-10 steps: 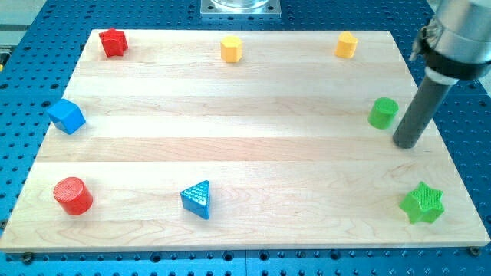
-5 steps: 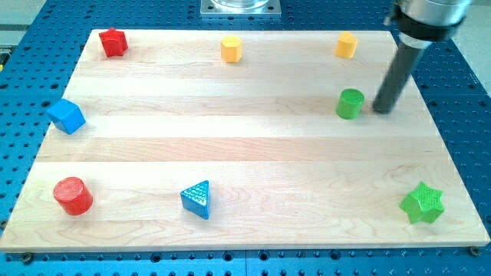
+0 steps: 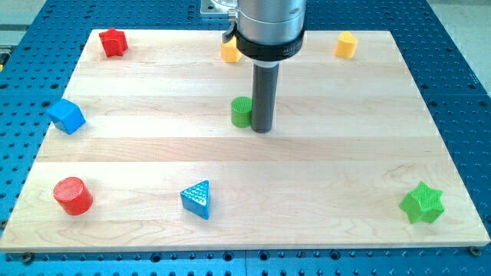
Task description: Push triangle and green circle to the center of the board
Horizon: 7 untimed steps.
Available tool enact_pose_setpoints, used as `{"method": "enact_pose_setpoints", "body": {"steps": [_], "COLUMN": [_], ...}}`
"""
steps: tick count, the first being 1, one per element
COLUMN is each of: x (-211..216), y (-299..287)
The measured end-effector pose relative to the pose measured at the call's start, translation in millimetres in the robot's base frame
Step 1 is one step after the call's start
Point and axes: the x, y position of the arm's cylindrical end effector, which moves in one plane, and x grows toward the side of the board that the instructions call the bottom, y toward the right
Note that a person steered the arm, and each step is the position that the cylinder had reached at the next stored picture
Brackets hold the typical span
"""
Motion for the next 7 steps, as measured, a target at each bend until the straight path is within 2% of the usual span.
{"method": "enact_pose_setpoints", "body": {"steps": [1,2,3,4,5,7], "x": [51.3,159.5,179.3,166.1,134.7,122.5], "y": [38.4,10.2,-68.9,-84.0,-74.0,-94.4]}}
